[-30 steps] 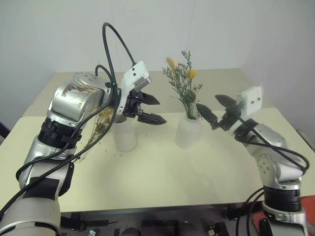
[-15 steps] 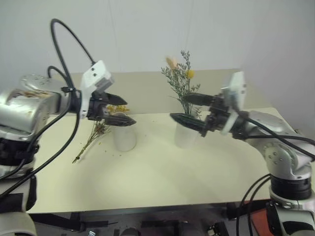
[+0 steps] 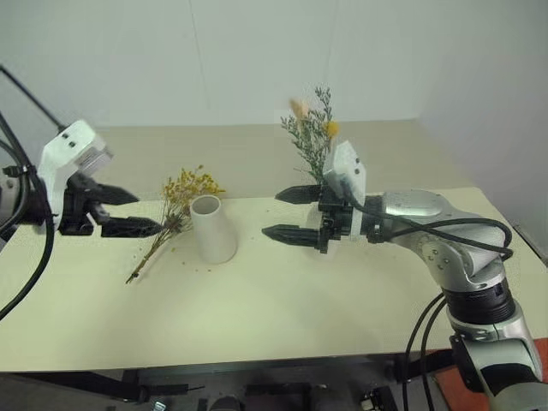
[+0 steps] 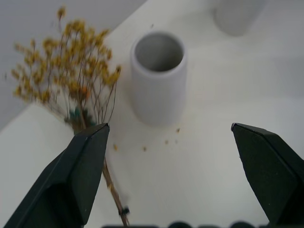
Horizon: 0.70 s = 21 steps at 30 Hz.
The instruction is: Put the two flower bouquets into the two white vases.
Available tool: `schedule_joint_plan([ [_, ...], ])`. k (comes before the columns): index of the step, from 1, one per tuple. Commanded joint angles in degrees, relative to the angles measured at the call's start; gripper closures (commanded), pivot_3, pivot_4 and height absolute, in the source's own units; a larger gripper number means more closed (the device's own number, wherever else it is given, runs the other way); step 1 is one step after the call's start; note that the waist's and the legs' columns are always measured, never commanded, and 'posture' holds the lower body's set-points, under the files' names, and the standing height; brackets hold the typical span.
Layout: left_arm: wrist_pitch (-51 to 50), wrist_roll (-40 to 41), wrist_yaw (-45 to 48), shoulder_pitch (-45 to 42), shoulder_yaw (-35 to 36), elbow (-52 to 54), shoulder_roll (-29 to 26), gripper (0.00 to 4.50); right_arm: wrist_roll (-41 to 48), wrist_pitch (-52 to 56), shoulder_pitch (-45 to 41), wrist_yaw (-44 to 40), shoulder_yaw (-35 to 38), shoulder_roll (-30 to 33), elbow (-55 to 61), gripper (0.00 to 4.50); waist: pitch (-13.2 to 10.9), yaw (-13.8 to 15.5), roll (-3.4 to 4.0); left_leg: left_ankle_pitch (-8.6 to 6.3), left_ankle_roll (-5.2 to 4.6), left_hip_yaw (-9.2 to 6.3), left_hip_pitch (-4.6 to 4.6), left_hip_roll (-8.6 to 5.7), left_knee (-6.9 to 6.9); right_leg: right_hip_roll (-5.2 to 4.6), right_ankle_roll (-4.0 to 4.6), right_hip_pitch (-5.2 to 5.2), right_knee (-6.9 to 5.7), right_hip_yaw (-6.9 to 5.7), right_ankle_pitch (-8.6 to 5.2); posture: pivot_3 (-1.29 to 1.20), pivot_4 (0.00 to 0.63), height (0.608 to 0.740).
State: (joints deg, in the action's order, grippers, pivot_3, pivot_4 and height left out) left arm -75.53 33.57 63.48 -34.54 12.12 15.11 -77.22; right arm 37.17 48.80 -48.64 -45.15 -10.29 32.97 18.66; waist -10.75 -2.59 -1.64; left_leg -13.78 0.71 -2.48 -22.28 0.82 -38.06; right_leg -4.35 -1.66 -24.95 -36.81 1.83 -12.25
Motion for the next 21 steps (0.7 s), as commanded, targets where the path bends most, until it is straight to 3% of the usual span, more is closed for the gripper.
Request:
schedule_joint_plan([
  [1,-0.48,-0.26,-1.28,3.10,1.78,-2.17,-1.99,0.00,-1.36,0.48,-1.83,-0.70,-0.38,1.05,2.58,0.04,0.00,0.03,0.00,0.00,0.00,0.00,-0.03,0.00,0.00,0.00,0.00,-0.02,-0.01,0.00,0.00,0.00,0.150,0.740],
  [7,0.01,-1.27,-4.85,2.91,-2.58,-8.16,-0.39,0.00,-1.86,4.02,-3.17,1.26,-1.06,-0.07,4.29,0.04,0.00,0.15,-0.01,0.00,0.00,0.02,-0.06,-0.01,0.00,-0.02,0.06,-0.06,-0.01,0.00,0.04,0.00,0.150,0.740],
  [21,2.14,-13.53,-6.71,-15.65,-29.19,-27.86,10.30,0.00,-4.02,8.94,-5.45,3.30,-4.54,-0.89,7.80,0.04,0.03,-0.07,-0.06,0.00,0.00,0.02,-0.18,-0.02,0.00,0.00,0.19,-0.17,-0.05,0.00,0.12,0.00,0.150,0.740],
])
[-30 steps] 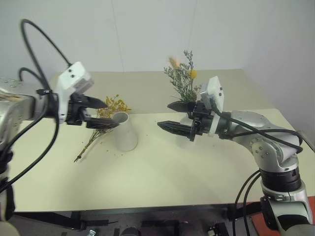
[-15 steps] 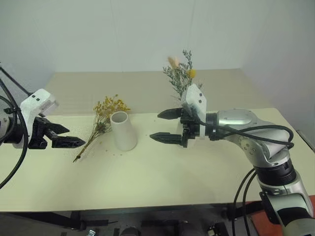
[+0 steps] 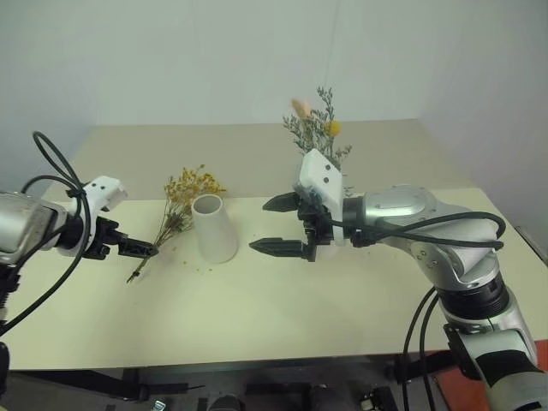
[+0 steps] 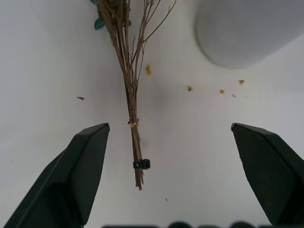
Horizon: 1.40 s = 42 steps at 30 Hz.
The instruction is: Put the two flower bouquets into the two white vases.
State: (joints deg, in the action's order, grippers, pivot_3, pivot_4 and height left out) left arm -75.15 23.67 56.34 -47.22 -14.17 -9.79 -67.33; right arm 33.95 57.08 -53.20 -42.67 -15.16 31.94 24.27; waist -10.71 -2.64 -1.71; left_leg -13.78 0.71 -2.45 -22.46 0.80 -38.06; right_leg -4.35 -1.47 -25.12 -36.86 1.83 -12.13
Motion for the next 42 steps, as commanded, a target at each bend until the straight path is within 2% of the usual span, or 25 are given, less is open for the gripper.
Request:
schedule_joint_plan([
  [1,2.30,-5.05,0.58,-4.01,-4.83,-4.72,1.37,0.00,-1.18,0.86,-0.99,1.05,-0.06,0.25,2.36,0.04,0.00,0.08,-0.01,0.00,0.00,0.00,0.00,0.00,0.00,0.00,0.00,0.00,-0.06,0.00,0.00,0.00,0.150,0.740],
  [3,4.65,-8.22,0.71,-5.89,-8.13,-8.58,3.46,0.00,-2.09,1.32,-1.20,1.07,-0.97,0.96,2.83,0.04,0.01,0.15,-0.01,0.00,0.00,-0.01,0.01,0.00,0.00,0.00,0.00,-0.01,-0.17,0.00,0.00,0.00,0.150,0.740],
  [12,8.67,-16.39,3.17,-13.38,-14.04,-20.00,10.55,0.00,-2.59,1.58,-2.04,-2.96,-3.12,4.37,3.18,0.04,0.02,0.01,-0.04,0.00,0.00,-0.06,-0.15,-0.03,-0.06,-0.02,0.00,-0.03,-0.22,-0.05,0.00,0.00,0.150,0.740],
  [20,11.97,-20.37,3.46,-14.45,-13.84,-28.29,15.89,0.00,-3.20,1.89,-2.08,-4.27,-3.62,5.08,2.79,0.04,0.02,0.16,-0.04,0.00,-0.01,-0.08,-0.19,-0.03,-0.11,-0.02,0.00,-0.05,-0.24,-0.06,0.00,0.00,0.150,0.740],
  [27,15.73,-23.23,-1.54,-16.41,-9.72,-35.60,21.13,2.06,-3.52,2.55,-1.73,-4.50,-3.33,4.68,2.90,0.00,0.03,0.32,-0.06,0.00,-0.01,-0.13,-0.21,-0.04,-0.26,-0.04,0.00,-0.04,-0.22,-0.10,0.00,0.00,0.150,0.740],
  [35,16.40,-25.68,0.99,-16.75,-9.81,-35.99,21.79,4.49,-3.52,3.41,-1.33,-4.03,-2.92,4.62,3.19,0.00,0.03,0.05,-0.06,0.00,-0.01,-0.14,-0.19,-0.05,-0.34,-0.04,0.00,-0.03,-0.23,-0.09,0.01,0.00,0.150,0.740],
  [42,13.31,-26.42,-2.39,-17.99,-5.93,-34.98,20.50,4.49,-3.29,3.67,-1.07,-4.19,-2.73,4.61,3.27,0.00,0.03,0.04,-0.06,0.00,-0.01,-0.15,-0.21,-0.05,-0.34,-0.04,0.00,-0.04,-0.25,-0.09,0.01,0.00,0.150,0.740],
])
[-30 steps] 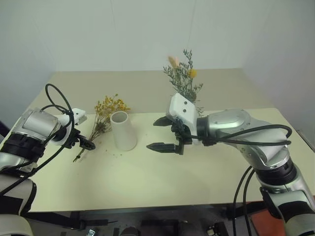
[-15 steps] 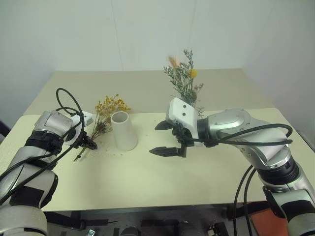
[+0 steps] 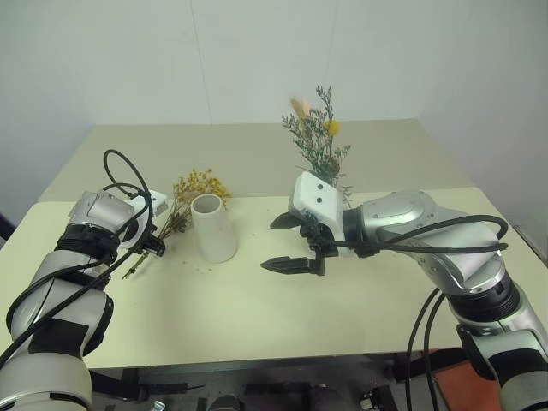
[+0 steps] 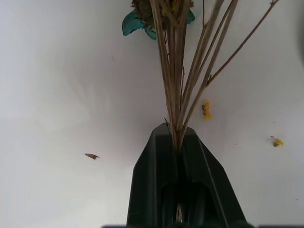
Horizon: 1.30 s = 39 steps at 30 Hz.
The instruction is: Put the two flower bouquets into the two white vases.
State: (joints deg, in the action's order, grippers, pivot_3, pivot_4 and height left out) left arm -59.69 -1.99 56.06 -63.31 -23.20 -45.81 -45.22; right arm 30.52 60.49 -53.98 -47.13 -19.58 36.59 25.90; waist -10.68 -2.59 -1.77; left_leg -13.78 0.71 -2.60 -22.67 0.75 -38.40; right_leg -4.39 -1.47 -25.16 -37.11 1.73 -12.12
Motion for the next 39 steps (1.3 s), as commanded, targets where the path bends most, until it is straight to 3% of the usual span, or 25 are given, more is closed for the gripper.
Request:
schedule_joint_plan([
  [1,-3.01,-0.72,-3.04,-1.59,4.23,2.50,-2.33,4.49,0.14,0.26,-0.19,0.31,1.63,-0.09,1.68,0.00,0.00,-0.01,0.00,0.00,0.00,-0.01,0.00,0.00,0.00,0.00,0.00,0.00,0.00,0.00,0.00,0.00,0.150,0.740],
  [4,-6.06,-0.77,-6.26,-0.01,7.52,8.35,-4.52,4.49,-0.01,0.25,0.19,0.62,1.40,-0.41,1.78,0.00,0.00,-0.06,0.00,0.00,0.00,-0.06,-0.10,0.00,-0.01,0.00,0.00,-0.06,-0.02,-0.03,0.01,0.00,0.150,0.740],
  [9,-14.62,2.02,-12.17,1.96,19.05,21.55,-6.54,4.49,0.46,1.49,1.24,2.67,2.16,-2.08,2.41,0.00,0.00,0.05,0.00,0.00,0.00,-0.15,-0.18,0.00,-0.01,-0.01,0.00,-0.08,-0.06,-0.11,0.01,0.00,0.150,0.740],
  [17,-23.46,9.56,-14.66,0.73,31.92,39.28,-6.72,4.49,-0.94,6.23,0.41,12.67,4.92,-9.56,0.49,0.00,0.00,0.08,0.00,0.00,0.01,-0.20,-0.17,0.00,-0.04,-0.02,0.00,-0.06,-0.08,-0.17,0.02,0.00,0.150,0.740],
  [25,-22.87,18.88,-13.70,-2.27,36.16,48.13,-2.65,4.49,-0.04,14.40,-3.61,16.86,6.76,-13.22,-4.08,0.00,0.00,0.13,0.00,0.00,0.01,-0.19,-0.17,-0.01,-0.04,-0.02,0.01,-0.04,-0.09,-0.18,0.03,0.00,0.150,0.740],
  [34,-17.43,25.22,-16.23,-1.55,39.09,49.16,3.48,4.49,0.72,19.21,-6.21,17.72,8.24,-15.31,-7.31,0.00,0.00,-0.05,0.00,0.00,0.01,-0.18,-0.15,0.00,-0.04,-0.02,0.03,-0.05,-0.09,-0.15,0.04,0.00,0.150,0.740],
  [39,-20.14,29.23,-17.18,-0.48,40.86,50.12,5.20,4.49,0.42,19.88,-6.39,17.95,8.30,-15.44,-7.25,0.00,0.00,-0.04,0.00,0.00,0.01,-0.19,-0.16,0.00,-0.03,-0.01,0.03,-0.06,-0.08,-0.16,0.04,0.00,0.150,0.740],
])
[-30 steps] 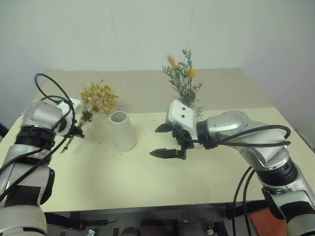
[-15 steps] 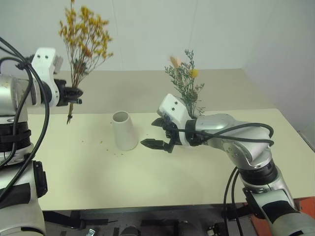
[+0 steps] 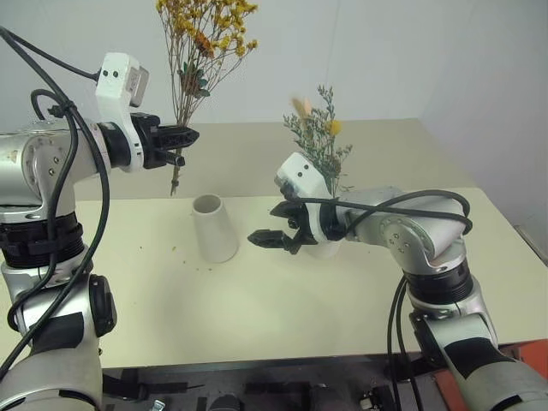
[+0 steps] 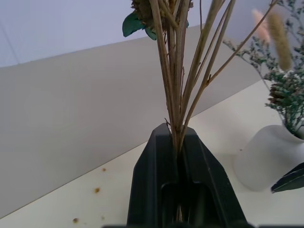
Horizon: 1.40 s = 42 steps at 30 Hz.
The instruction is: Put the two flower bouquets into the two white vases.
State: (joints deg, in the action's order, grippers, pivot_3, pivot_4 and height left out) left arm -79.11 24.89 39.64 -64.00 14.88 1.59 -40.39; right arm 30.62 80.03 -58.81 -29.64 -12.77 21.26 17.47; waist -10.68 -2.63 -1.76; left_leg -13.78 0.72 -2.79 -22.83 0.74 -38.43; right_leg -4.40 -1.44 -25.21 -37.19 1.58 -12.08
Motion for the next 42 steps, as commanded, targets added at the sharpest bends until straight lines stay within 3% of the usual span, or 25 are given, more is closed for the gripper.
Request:
schedule_joint_plan([
  [1,-0.72,2.89,-1.30,0.57,3.34,3.06,0.74,4.49,0.30,0.40,-1.54,0.51,1.55,-0.16,1.24,0.00,0.00,-0.03,0.00,0.00,0.00,0.00,0.00,0.00,0.00,0.00,0.00,0.00,0.00,0.00,0.00,0.00,0.150,0.740],
  [4,2.03,4.79,-1.83,3.06,5.09,5.07,1.86,4.49,0.32,0.48,-1.42,0.64,1.78,-0.30,1.45,0.00,0.00,-0.04,0.00,0.00,0.00,0.00,0.01,0.00,0.00,0.00,0.00,0.00,0.01,0.01,0.00,0.00,0.150,0.740],
  [9,20.49,5.88,-0.83,13.08,8.66,10.21,6.79,4.49,0.93,-0.10,-0.70,0.53,2.63,-0.87,2.48,0.00,0.00,0.05,0.00,0.00,0.01,0.05,0.05,0.01,0.05,-0.02,0.03,-0.01,0.04,0.06,0.02,0.00,0.150,0.740],
  [17,32.36,10.01,-3.04,19.24,11.80,10.21,12.29,4.49,1.12,0.27,-0.30,0.19,3.11,-0.52,3.43,0.00,0.01,0.17,-0.01,0.01,0.01,0.03,0.03,0.00,0.02,-0.03,0.05,0.02,0.08,0.04,0.04,0.00,0.150,0.740],
  [42,47.04,9.23,-5.83,29.78,4.17,7.81,14.11,4.49,2.71,0.41,0.17,1.05,3.29,-0.65,4.28,0.00,0.01,0.09,-0.01,0.01,0.01,0.03,0.06,0.01,0.02,0.00,0.05,0.04,0.17,0.03,0.04,0.00,0.150,0.740],
])
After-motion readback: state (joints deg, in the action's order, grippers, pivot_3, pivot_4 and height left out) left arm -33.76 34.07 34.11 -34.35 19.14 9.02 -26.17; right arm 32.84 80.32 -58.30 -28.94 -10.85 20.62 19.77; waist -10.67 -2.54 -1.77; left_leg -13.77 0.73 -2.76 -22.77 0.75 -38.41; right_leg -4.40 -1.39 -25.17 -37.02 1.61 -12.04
